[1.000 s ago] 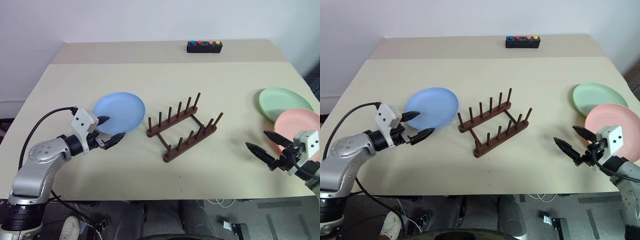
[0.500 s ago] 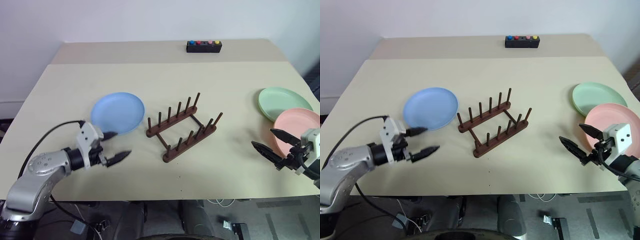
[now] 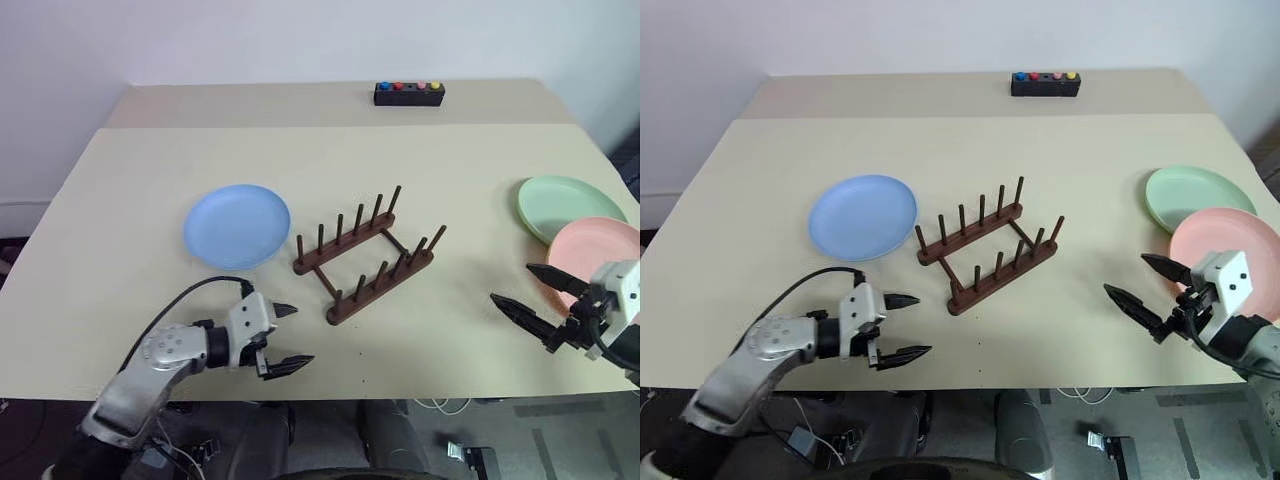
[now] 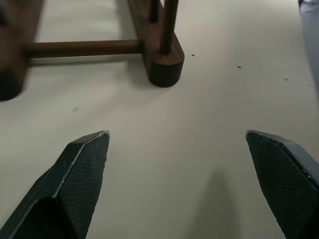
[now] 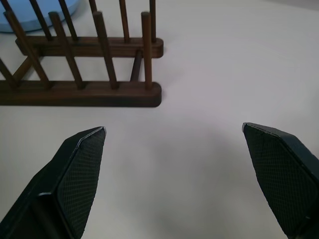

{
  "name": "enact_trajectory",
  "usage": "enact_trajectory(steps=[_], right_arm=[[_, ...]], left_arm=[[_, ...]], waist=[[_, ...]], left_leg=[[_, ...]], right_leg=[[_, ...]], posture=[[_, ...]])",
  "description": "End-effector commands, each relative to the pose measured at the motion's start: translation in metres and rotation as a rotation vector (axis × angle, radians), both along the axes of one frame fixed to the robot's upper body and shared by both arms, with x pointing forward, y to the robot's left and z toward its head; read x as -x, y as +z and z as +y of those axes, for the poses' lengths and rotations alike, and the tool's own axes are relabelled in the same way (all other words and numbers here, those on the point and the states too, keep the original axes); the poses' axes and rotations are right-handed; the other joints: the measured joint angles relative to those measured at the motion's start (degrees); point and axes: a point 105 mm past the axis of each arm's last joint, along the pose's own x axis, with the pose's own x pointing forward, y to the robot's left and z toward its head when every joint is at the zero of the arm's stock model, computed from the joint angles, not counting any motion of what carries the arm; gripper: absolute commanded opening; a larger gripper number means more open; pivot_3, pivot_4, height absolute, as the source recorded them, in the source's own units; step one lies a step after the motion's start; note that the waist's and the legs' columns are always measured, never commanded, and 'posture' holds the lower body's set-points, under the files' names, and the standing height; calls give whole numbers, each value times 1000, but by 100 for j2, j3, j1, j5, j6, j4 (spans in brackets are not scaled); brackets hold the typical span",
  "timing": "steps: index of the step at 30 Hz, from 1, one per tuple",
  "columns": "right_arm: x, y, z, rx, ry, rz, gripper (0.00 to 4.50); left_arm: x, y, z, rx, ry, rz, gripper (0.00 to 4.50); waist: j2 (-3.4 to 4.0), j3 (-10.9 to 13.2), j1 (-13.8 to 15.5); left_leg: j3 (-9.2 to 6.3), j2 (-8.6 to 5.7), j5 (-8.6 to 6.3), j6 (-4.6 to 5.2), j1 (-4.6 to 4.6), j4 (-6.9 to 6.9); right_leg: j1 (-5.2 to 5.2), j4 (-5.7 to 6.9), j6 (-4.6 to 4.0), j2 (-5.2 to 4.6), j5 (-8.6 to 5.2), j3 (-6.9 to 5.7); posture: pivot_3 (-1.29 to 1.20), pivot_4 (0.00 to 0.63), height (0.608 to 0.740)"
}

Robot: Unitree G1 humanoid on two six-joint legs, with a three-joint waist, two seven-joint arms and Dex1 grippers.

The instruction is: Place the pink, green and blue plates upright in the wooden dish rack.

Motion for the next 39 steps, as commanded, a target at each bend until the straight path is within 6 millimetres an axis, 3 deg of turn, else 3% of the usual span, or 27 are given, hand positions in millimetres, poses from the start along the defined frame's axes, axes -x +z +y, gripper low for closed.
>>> enact_trajectory(steps=[1,10,13,19,24,30,39], right_arm=[[3,13,5,13,-1,-62,4484],[17,13,12,8,-40,-71,4484],[18,14,14,12,-44,-72,4500],[19,16,14,18,-47,-77,4500],[16,20,15,20,-40,-88,4500],[17,21,14,8,-25,-72,4500],[24,18,16,5,-37,-71,4500]], left_arm=[[-2,-5,-17,0,-45,-10,4500],[-29,-25,-36,-60,27,-31,4500],[-35,-20,-46,-36,51,-40,3674],[-36,-18,-48,-19,62,-42,789],[-40,-13,-44,-35,34,-102,752],[-45,1,-47,-24,-137,-131,752],[-70,15,-81,5,-310,-120,752]], waist=[[0,-1,10],[15,-13,38],[13,-15,37],[16,-17,17],[15,-16,16],[13,-15,10],[9,-12,15]], left_leg=[[0,0,0,0,0,2],[-1,-2,0,1,17,8],[0,-2,0,1,46,8],[0,-1,0,1,51,-3],[0,-1,0,1,52,-1],[2,0,0,1,47,-6],[0,-3,-3,8,14,-2]], right_leg=[[1,0,0,0,0,0],[25,-1,2,-1,-2,0],[54,-3,9,-1,-8,0],[53,-1,23,-1,-17,1],[53,-1,6,-1,-7,1],[45,-1,5,0,-7,0],[24,-8,32,-1,4,-1]], posture=[[0,150,740],[0,150,740],[0,150,740],[0,150,740],[0,150,740],[0,150,740],[0,150,740]])
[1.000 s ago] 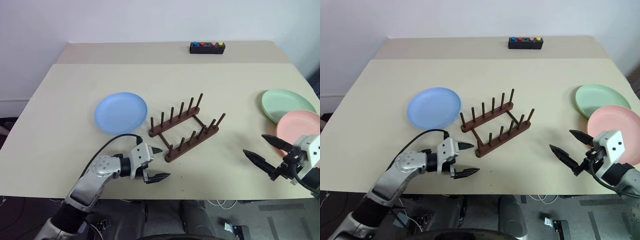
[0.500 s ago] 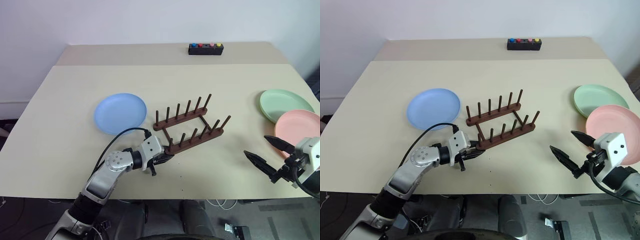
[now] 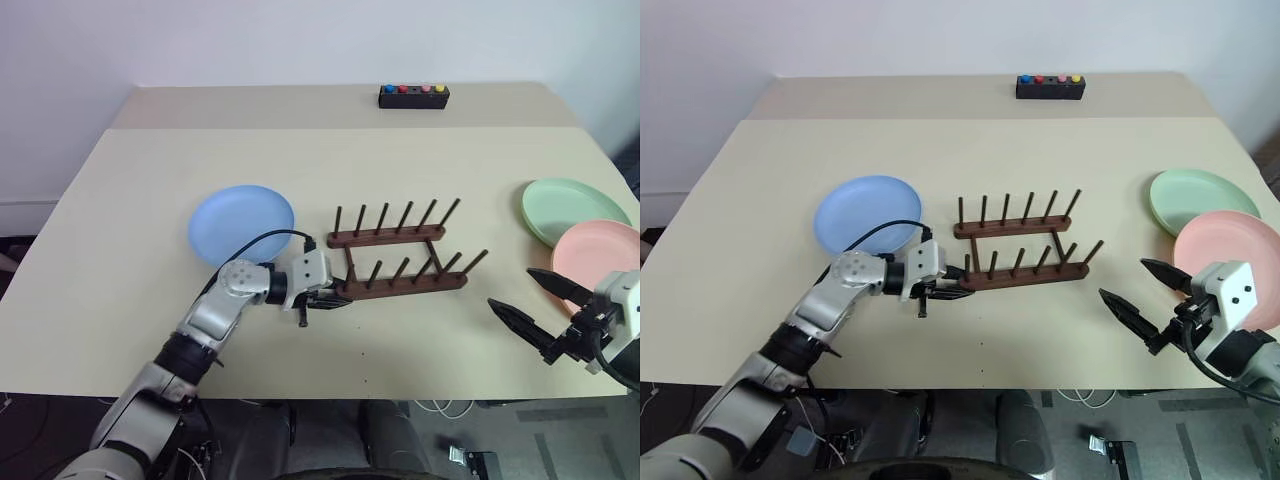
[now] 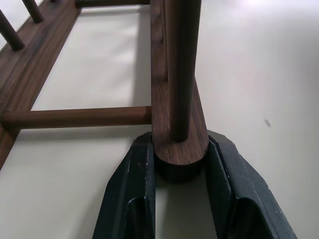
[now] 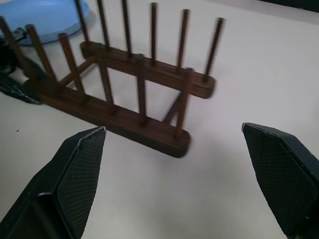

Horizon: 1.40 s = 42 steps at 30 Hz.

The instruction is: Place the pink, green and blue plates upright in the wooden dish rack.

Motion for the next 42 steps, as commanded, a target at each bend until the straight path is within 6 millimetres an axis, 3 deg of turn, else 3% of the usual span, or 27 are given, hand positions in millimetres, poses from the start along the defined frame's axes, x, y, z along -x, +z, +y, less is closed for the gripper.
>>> enact_trajectory(steps=[1,8,29,37,42], right_arm=[[5,12,4,19,0,-55,4500],[11,11,2,22,-19,-51,4500],[6,11,2,27,-7,-53,4500],[7,10,-1,50,-18,-42,4500],[15,7,-15,93,-49,-2,4500]], left_arm=[[2,5,-14,28,-66,-5,752],[4,0,-25,23,-113,-9,752],[-7,-1,-21,19,-96,-20,752],[-8,4,-23,36,-93,-37,4380],[-11,17,-10,71,-55,-28,4380]], waist=[[0,0,-2],[1,-1,-4],[2,-1,-1],[1,-1,-2],[1,0,-3]], left_leg=[[-1,0,-1,2,-5,-1],[-1,0,-1,2,-21,8],[-2,0,-1,2,-17,10],[-2,0,-1,2,-16,7],[-2,0,-1,2,-17,8]], right_leg=[[-7,3,3,0,-1,-1],[-22,11,4,0,0,0],[-17,12,4,1,1,0],[-18,12,5,1,1,0],[-19,12,5,1,1,-1]], posture=[[0,150,740],[0,150,740],[0,150,740],[0,150,740],[0,150,740]])
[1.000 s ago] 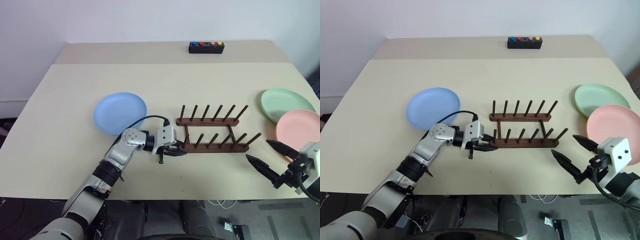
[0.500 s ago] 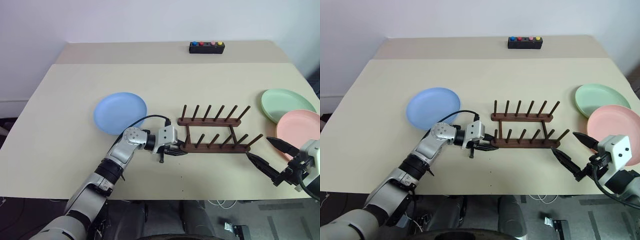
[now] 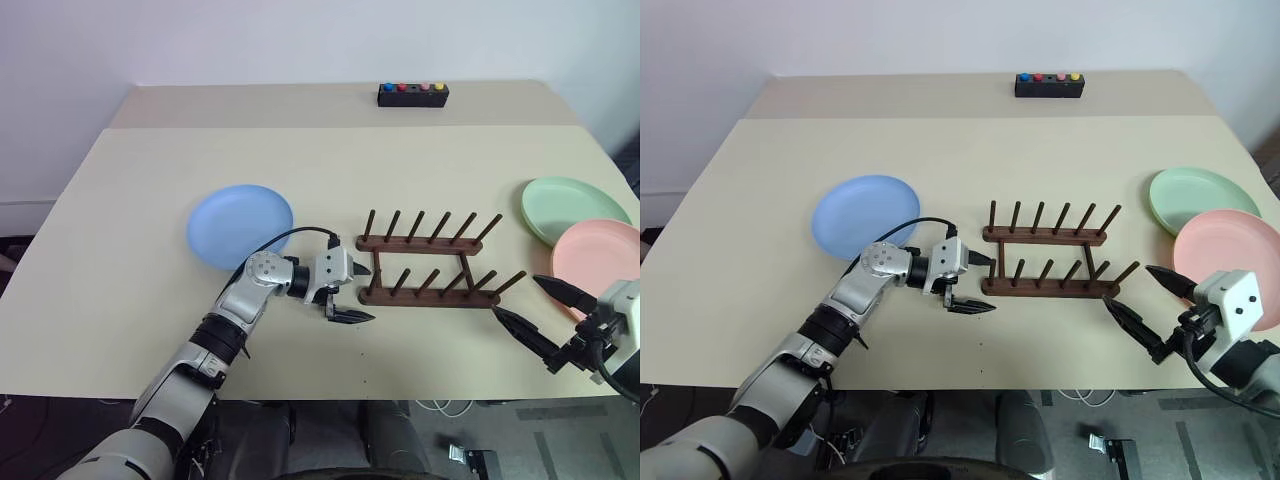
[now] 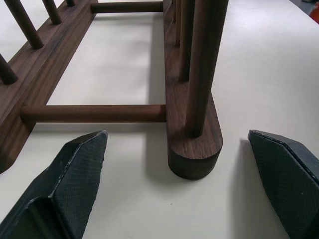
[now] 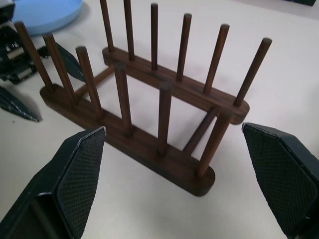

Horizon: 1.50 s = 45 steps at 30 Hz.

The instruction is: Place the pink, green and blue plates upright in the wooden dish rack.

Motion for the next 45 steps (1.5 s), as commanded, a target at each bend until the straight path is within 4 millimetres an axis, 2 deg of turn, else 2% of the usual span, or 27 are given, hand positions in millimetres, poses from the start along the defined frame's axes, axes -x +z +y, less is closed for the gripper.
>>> enact_trajectory(steps=[1,3,4,9,10,11,18,27,33,45], right_arm=[[8,7,-12,57,-20,0,4245],[14,2,-10,55,-3,44,3632],[17,-3,-7,71,7,72,3164],[18,-19,2,111,24,139,642],[16,-22,4,117,27,143,192],[13,-25,4,127,18,148,0],[-4,-56,-5,223,-54,230,0],[-24,-66,-8,262,-94,201,0],[-38,-67,-9,276,-97,171,0],[-70,-67,-3,281,-79,109,0]], left_arm=[[-2,22,15,69,40,-3,4414],[6,27,27,84,35,30,3895],[13,27,33,81,24,39,3590],[34,25,43,64,28,80,1137],[38,23,43,55,27,89,649],[40,20,41,43,31,96,123],[49,9,16,4,38,124,48],[34,5,-6,20,118,109,48],[26,2,-5,10,152,78,48],[-6,5,-3,57,305,0,48]], waist=[[0,0,-2],[2,-1,-30],[4,-2,-44],[3,-2,-3],[4,-2,10],[3,-2,7],[3,-2,4],[1,-1,-11],[-1,-2,-18],[-9,-1,-41]], left_leg=[[0,0,0,0,-1,-1],[0,2,0,0,-1,-7],[0,3,0,0,1,-11],[1,3,0,0,2,-1],[0,3,0,0,1,3],[0,3,0,0,0,5],[0,2,0,-1,0,2],[1,2,0,-1,5,6],[1,2,0,-1,7,5],[5,2,0,-1,55,1]], right_leg=[[-1,0,0,0,0,0],[-4,0,0,1,-1,0],[-6,2,-1,1,-1,0],[-1,3,-5,0,0,1],[0,3,-9,0,-1,1],[2,2,-22,0,-8,1],[0,2,-13,0,-3,0],[5,2,-7,0,1,-1],[6,2,-6,0,2,-1],[47,2,-7,0,2,1]], posture=[[0,150,740],[0,150,740],[0,150,740],[0,150,740],[0,150,740],[0,150,740],[0,150,740],[0,150,740],[0,150,740],[0,150,740]])
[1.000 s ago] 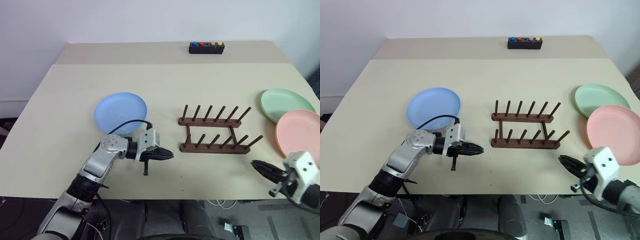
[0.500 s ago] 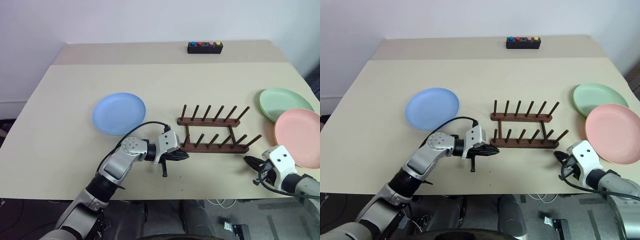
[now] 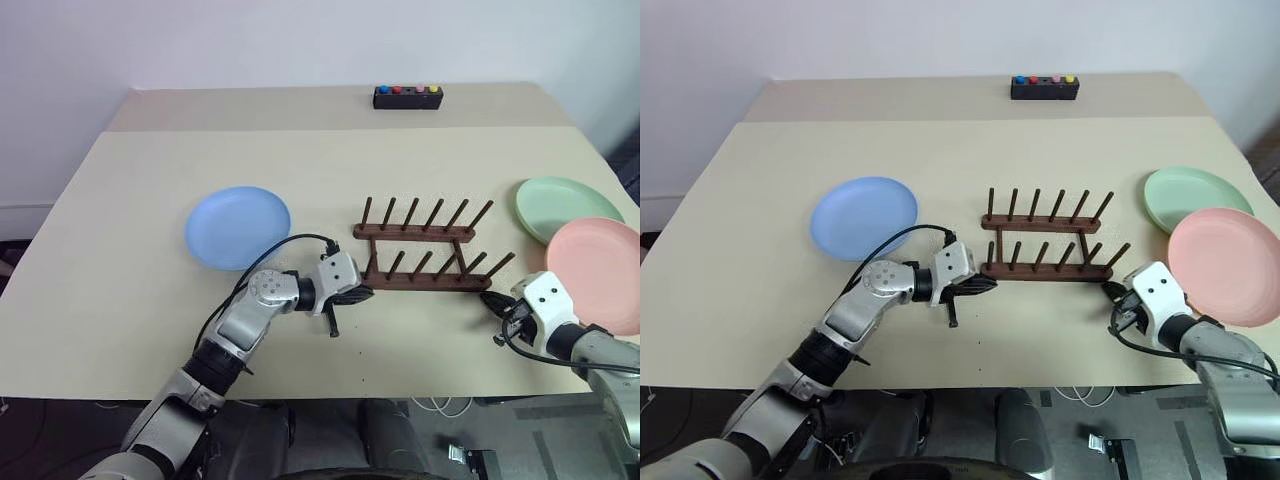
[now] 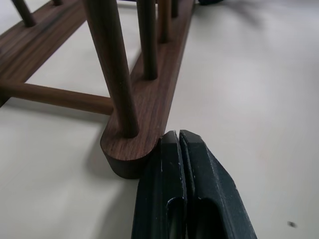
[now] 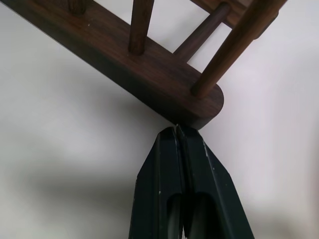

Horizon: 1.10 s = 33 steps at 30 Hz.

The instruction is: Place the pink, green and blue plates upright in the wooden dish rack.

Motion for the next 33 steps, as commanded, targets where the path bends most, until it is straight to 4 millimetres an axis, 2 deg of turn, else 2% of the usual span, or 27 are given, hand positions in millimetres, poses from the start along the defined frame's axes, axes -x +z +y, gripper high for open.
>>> enact_trajectory(steps=[1,12,21,25,28,33], right_arm=[[-10,-3,2,4,-2,-15,0],[-42,1,0,14,-8,-83,0],[-30,3,-2,20,17,-87,0],[-14,17,-1,-6,50,-89,0],[5,35,-1,-36,73,-76,756],[27,65,-19,58,-10,-85,3172]], left_arm=[[-12,8,3,26,51,-38,48],[-31,10,2,37,103,-66,48],[-31,11,3,46,106,-71,48],[-25,14,4,63,85,-65,48],[-18,21,9,96,57,-55,0],[3,38,30,156,-25,-57,0]], waist=[[0,0,-3],[0,-1,3],[0,-1,23],[1,-1,36],[6,0,29],[6,2,6]], left_leg=[[1,0,0,0,1,0],[2,-1,0,0,5,-1],[1,-1,0,0,4,-6],[-1,-1,0,0,1,-9],[-2,-2,0,0,-4,-12],[-1,0,0,0,-8,-11]], right_leg=[[0,0,0,0,0,1],[1,4,2,0,2,1],[-1,4,3,0,1,1],[-2,3,4,0,0,1],[-7,2,5,0,-2,1],[-15,4,4,0,-2,2]], posture=[[0,150,740],[0,150,740],[0,150,740],[0,150,740],[0,150,740],[0,150,740]])
